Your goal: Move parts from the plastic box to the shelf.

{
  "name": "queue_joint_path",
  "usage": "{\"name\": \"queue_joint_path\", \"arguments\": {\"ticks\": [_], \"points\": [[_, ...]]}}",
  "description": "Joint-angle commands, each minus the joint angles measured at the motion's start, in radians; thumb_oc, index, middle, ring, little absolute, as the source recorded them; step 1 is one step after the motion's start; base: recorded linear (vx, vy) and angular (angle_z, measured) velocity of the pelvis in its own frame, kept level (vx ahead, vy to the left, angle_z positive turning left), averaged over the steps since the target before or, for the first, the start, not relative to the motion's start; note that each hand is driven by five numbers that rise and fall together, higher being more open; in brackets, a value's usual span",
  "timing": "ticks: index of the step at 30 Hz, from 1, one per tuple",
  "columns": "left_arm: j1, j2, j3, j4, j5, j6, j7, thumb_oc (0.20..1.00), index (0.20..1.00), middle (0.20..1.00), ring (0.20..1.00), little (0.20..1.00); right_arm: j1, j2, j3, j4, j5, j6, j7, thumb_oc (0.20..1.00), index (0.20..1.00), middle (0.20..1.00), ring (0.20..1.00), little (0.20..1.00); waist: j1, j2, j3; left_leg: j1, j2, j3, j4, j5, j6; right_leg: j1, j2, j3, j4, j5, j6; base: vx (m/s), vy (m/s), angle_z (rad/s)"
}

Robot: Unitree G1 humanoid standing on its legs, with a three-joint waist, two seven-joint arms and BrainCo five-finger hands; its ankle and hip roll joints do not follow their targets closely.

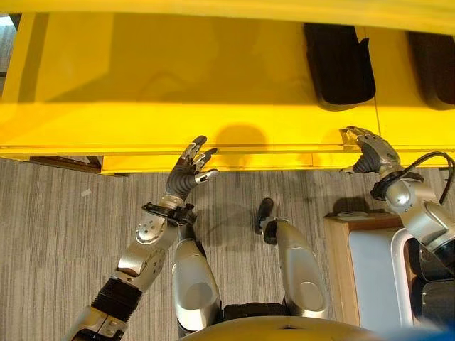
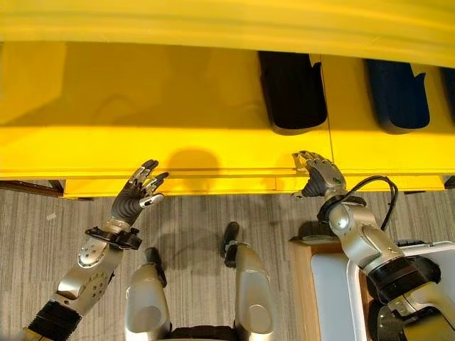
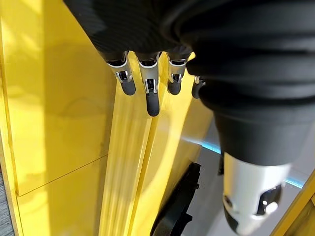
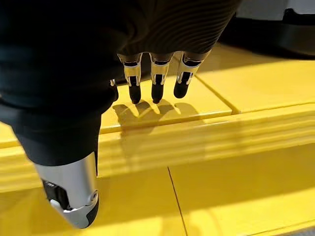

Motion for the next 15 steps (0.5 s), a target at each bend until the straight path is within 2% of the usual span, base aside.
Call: {"name": "queue_joint_path", "arguments": {"ticks": [1,15], "points": [[0.048,0.033,0.024,-0.092,0.030,-0.028,-0.026,1.000,1.000,1.000,1.000,1.000,-0.084,-0.005,0.036,0.034,-0.035,-0.010,0.005,1.000,1.000,1.000,1.000,1.000,0.011,0.006,-0.027,-0.071,-0.034,0.019,0.030,0.059,0.075,0.101,0.010,0.064,0.078,-0.133,0.059,0.00,0.000,0.00],[0.058,0.042,0.040,-0.100,0.024,0.006,-0.056,1.000,1.000,1.000,1.000,1.000,-0.169,0.021,0.078,0.137,-0.062,-0.031,0.005,1.000,1.000,1.000,1.000,1.000,0.040,0.011,-0.029,-0.073,-0.036,0.006,0.044,0.056,0.075,0.106,0.004,0.049,0.097,-0.141,0.056,0.01,-0.004,0.01]]}}
